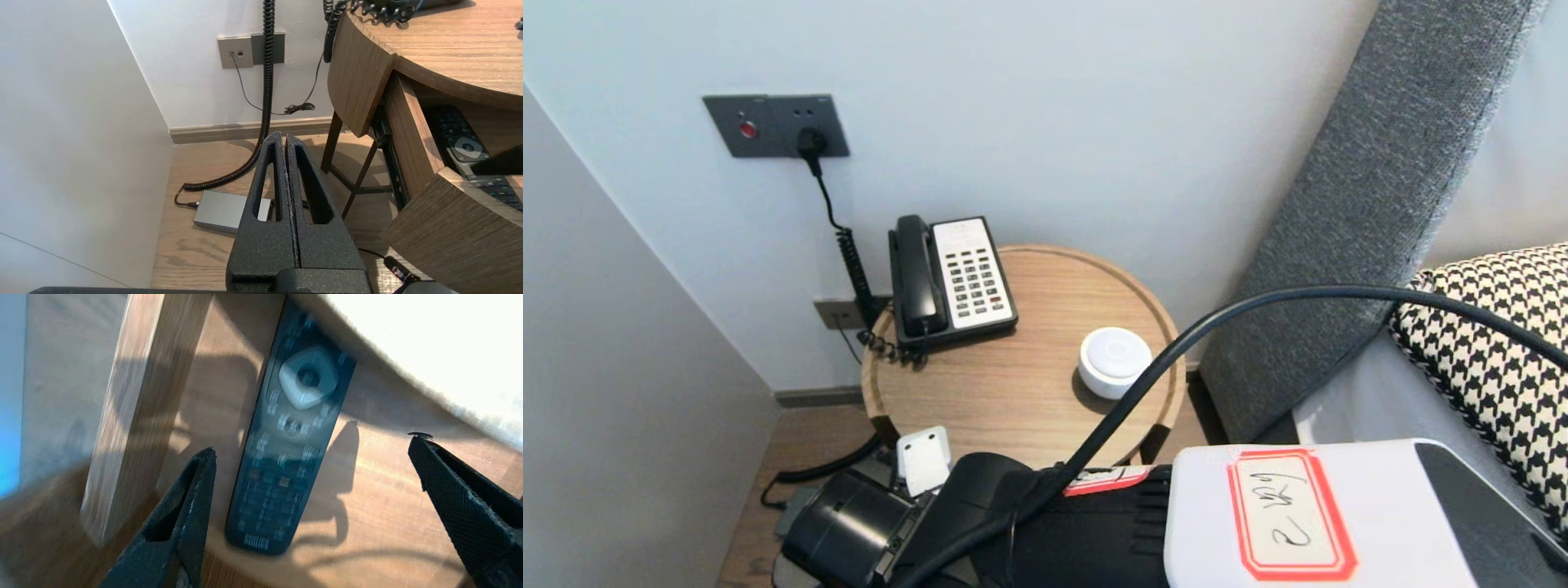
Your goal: Take the remote control out of the drawer one by one and place them on the table
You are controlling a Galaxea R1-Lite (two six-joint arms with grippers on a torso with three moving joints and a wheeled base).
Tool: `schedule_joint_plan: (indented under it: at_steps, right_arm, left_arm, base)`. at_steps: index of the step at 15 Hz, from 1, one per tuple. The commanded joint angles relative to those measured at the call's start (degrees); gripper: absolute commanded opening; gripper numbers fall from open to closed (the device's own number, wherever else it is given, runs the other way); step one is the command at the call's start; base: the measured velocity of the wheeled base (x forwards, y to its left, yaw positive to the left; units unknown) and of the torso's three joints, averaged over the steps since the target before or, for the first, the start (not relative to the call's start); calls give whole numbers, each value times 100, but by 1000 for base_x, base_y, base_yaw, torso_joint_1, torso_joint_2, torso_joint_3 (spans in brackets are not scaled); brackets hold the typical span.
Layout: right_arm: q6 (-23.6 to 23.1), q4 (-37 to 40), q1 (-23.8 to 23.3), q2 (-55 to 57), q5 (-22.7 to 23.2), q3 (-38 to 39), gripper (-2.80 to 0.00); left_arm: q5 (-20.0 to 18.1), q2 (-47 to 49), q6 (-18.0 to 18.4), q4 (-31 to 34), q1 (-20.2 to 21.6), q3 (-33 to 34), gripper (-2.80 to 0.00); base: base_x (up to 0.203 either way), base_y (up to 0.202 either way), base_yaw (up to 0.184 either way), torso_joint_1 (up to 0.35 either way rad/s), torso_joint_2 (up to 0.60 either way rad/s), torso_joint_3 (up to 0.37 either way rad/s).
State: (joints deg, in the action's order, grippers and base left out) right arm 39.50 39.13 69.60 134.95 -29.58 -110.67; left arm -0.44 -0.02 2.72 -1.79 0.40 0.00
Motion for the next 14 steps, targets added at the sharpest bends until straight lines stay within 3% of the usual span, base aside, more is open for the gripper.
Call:
schedule_joint_plan:
  at_steps: [1, 4, 14]
  right_arm:
    - [14, -80, -7, 75, -56, 1, 0]
    - [-12, -282, -7, 128, -267, 1, 0]
    - [-39, -520, -209, 277, -276, 1, 0]
  left_arm:
    - [0, -6, 1, -5, 4, 70, -280]
    - [0, -6, 1, -5, -5, 70, -280]
    - [0, -6, 1, -5, 4, 70, -280]
  base:
    - [0, 0, 0, 0, 0, 0]
    - [0, 0, 0, 0, 0, 0]
    - [0, 0, 0, 0, 0, 0]
